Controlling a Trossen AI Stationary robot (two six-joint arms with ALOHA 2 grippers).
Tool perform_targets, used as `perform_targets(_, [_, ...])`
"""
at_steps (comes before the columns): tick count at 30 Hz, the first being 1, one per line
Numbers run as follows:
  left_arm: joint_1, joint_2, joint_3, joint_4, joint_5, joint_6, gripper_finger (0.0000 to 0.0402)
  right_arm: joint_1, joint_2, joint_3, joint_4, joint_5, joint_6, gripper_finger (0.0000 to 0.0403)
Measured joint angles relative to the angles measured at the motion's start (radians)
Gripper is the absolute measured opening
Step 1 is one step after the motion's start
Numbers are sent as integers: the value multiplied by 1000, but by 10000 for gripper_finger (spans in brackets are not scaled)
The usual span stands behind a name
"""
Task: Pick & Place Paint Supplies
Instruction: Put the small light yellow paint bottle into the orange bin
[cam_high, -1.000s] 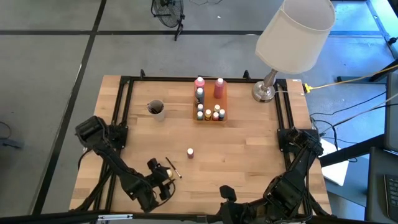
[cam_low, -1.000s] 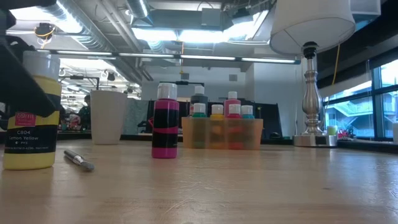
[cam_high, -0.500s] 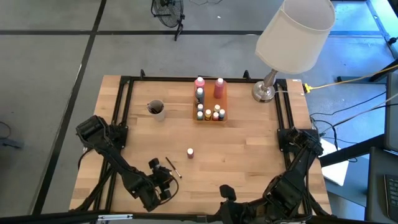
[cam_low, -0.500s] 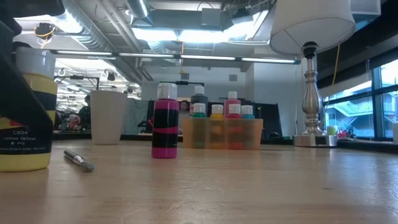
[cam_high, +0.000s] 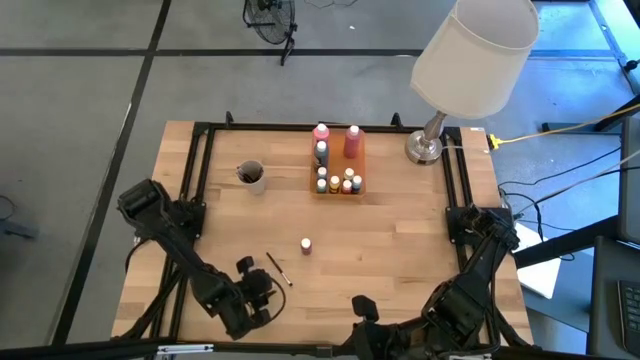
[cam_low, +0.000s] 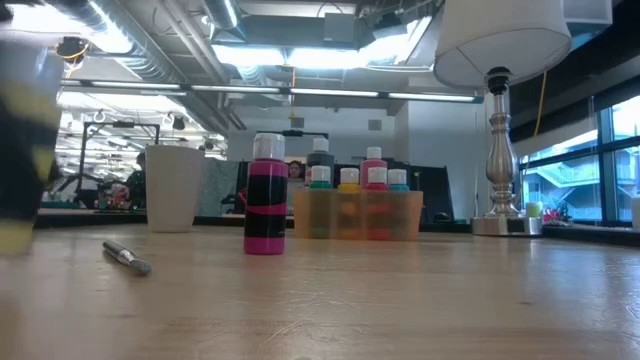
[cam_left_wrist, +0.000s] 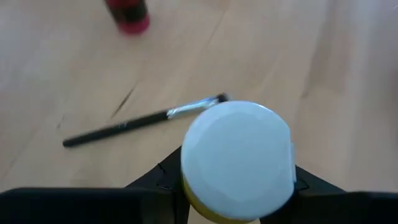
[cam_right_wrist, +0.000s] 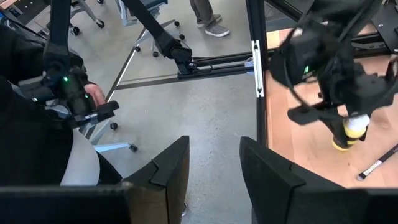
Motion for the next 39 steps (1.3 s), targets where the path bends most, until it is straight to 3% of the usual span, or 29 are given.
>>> perform_targets(8, [0, -156, 16, 3, -7, 95, 124, -3, -8, 0, -25, 0, 1, 145])
perform_targets(16, [21, -260, 120, 2, -30, 332, 124, -29, -8, 0, -53, -5, -31, 145])
perform_targets(21, [41, -273, 246, -38, -20, 528, 124, -77, -12, 11, -51, -66, -53, 147])
perform_targets(29, [73, -273, 437, -288, 49, 680, 122, -150, -13, 12, 6, -116, -172, 223])
perform_targets(34, [103, -273, 506, -281, 85, 780, 122, -200, -13, 12, 74, -108, -248, 272])
perform_targets(39, [122, -273, 534, -261, 94, 865, 122, -256, -14, 13, 88, -106, -270, 280])
